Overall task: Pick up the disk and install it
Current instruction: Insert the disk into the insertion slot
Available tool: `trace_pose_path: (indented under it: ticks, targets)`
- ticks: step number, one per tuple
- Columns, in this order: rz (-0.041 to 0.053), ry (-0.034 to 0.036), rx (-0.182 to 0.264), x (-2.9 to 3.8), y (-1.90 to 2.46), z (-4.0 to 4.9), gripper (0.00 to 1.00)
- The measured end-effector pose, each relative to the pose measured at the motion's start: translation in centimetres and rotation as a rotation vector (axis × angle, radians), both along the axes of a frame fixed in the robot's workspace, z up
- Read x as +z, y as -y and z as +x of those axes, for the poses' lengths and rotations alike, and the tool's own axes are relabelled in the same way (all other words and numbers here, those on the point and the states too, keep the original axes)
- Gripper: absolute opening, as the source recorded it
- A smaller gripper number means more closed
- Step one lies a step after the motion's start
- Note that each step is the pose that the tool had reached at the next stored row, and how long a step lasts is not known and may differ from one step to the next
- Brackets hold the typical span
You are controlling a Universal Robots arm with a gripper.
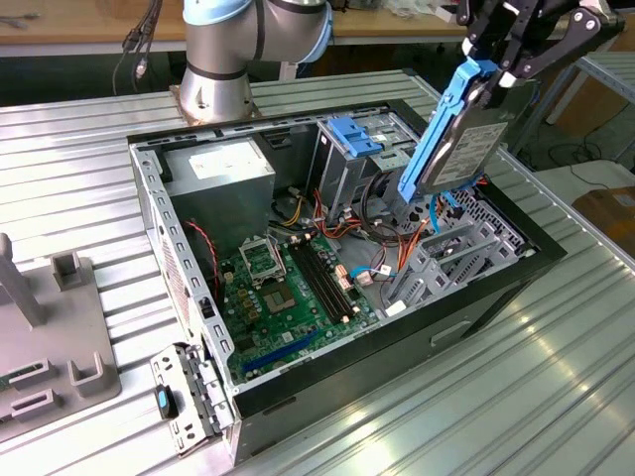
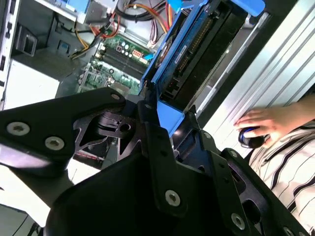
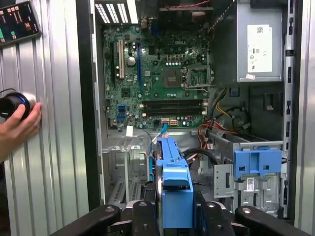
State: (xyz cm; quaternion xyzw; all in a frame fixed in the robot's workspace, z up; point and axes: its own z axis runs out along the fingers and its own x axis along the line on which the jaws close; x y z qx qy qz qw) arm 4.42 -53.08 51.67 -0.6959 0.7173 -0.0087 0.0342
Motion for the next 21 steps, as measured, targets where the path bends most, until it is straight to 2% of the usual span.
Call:
trace_pose_path:
  ticks: [2, 3, 5, 9, 11, 12, 13, 16, 21]
  targets:
    - [0.0001, -0.0001, 0.0, -0.01, 0.05, 1.47, 0.37]
    - [-0.0001, -0.0001, 0.0, -0.01, 0.41, 1.65, 0.37]
    - [0.0002, -0.0001, 0.0, -0.02, 1.04, 1.7, 0.37]
    - [0.0001, -0.0001, 0.0, -0.05, 2.65, 1.72, 0.37]
    - [-0.0001, -0.0002, 0.0, -0.07, 3.19, 1.72, 0.37]
    - [0.0001, -0.0001, -0.001, -0.16, 3.76, 1.71, 0.37]
    - [-0.0003, -0.0001, -0.001, -0.27, 4.08, 1.71, 0.37]
    - [-0.0011, 0.0, -0.001, -0.96, 4.29, 1.72, 0.37]
    - [-0.0011, 0.0001, -0.001, -1.64, 4.33, 1.99, 0.37]
